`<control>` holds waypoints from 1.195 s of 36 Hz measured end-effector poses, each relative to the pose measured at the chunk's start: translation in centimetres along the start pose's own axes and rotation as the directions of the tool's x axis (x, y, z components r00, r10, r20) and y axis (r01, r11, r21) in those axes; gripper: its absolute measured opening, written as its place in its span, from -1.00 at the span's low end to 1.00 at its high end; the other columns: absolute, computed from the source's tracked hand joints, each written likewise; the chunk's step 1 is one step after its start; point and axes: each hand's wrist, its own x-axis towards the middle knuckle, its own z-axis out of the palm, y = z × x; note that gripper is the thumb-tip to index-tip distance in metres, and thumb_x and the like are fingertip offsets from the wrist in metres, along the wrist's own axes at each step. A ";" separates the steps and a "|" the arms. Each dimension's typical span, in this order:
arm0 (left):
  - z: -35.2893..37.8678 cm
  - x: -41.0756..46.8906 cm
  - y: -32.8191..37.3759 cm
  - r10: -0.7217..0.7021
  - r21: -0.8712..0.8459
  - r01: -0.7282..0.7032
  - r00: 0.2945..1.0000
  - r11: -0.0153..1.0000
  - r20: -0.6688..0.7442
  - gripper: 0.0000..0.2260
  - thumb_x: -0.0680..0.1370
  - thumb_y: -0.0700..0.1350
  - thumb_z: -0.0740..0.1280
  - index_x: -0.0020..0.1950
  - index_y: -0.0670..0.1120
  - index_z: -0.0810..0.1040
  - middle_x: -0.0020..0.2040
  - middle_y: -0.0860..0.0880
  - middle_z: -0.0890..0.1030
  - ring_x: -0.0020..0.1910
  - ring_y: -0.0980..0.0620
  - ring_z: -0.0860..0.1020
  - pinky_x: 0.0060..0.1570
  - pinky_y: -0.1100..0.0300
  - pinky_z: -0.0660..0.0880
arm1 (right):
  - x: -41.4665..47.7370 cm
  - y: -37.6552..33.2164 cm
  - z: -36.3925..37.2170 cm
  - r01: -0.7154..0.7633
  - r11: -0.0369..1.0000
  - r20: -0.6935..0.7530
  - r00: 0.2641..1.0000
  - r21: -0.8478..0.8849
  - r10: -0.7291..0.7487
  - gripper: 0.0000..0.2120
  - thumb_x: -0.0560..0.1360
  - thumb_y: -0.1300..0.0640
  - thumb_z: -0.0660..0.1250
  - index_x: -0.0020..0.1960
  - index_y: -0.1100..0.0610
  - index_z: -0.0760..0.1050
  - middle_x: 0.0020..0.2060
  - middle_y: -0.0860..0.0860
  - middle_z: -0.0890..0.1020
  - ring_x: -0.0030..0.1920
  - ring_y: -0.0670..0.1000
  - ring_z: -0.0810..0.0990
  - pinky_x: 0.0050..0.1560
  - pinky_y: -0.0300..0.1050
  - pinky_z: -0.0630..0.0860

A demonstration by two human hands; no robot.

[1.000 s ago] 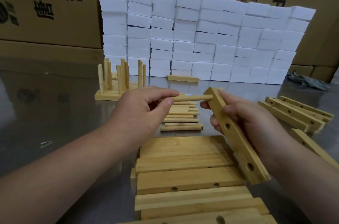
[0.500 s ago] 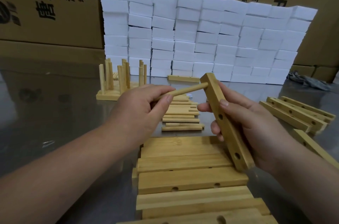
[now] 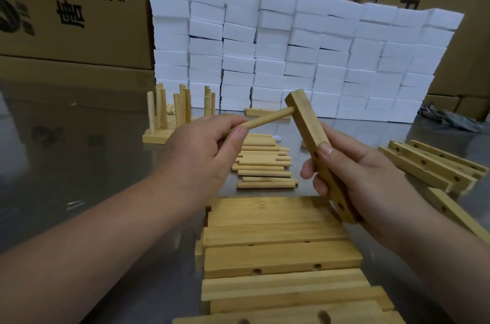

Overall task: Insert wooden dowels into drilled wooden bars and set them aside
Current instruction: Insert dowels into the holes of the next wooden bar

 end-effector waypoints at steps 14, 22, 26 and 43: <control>0.0 -0.2 0.4 -0.055 -0.102 0.062 0.996 0.993 0.067 -0.82 0.57 -0.08 0.19 -0.05 0.20 0.52 -0.39 0.21 0.51 -0.34 0.27 0.45 -0.38 0.48 0.33 | -0.4 0.0 0.0 0.006 0.999 -0.009 1.000 -0.050 -0.006 -0.60 0.55 0.06 0.14 0.33 -0.28 0.35 -0.44 -0.06 0.43 -0.51 -0.18 0.38 -0.53 -0.37 0.32; 0.0 0.2 0.9 -0.212 -0.234 0.237 0.969 0.943 0.128 -0.79 0.58 -0.09 0.17 -0.14 0.16 0.52 -0.56 0.27 0.44 -0.50 0.36 0.41 -0.50 0.47 0.30 | -0.3 0.1 -0.1 0.047 0.986 -0.003 0.999 -0.159 -0.048 -0.58 0.56 0.08 0.15 0.33 -0.32 0.30 -0.48 -0.13 0.43 -0.52 -0.21 0.39 -0.48 -0.36 0.37; 0.2 0.5 0.4 -0.350 -0.331 0.406 0.911 0.852 0.218 -0.75 0.59 -0.05 0.15 -0.19 0.06 0.59 -0.61 0.16 0.38 -0.58 0.22 0.34 -0.42 0.24 0.26 | -0.2 0.2 -0.1 0.062 0.978 0.001 0.998 -0.200 -0.063 -0.59 0.55 0.05 0.16 0.31 -0.34 0.30 -0.47 -0.16 0.45 -0.48 -0.24 0.41 -0.43 -0.39 0.39; 0.8 1.0 -0.3 -0.457 -0.559 0.519 0.850 0.647 0.261 -0.70 0.62 -0.02 0.09 -0.13 -0.12 0.53 -0.56 0.11 0.28 -0.60 0.18 0.24 -0.58 0.31 0.29 | -0.1 0.5 0.1 0.099 0.983 -0.114 0.987 -0.158 -0.117 -0.56 0.50 0.10 0.23 0.28 -0.25 0.22 -0.19 -0.12 0.67 -0.39 -0.17 0.54 -0.42 -0.39 0.43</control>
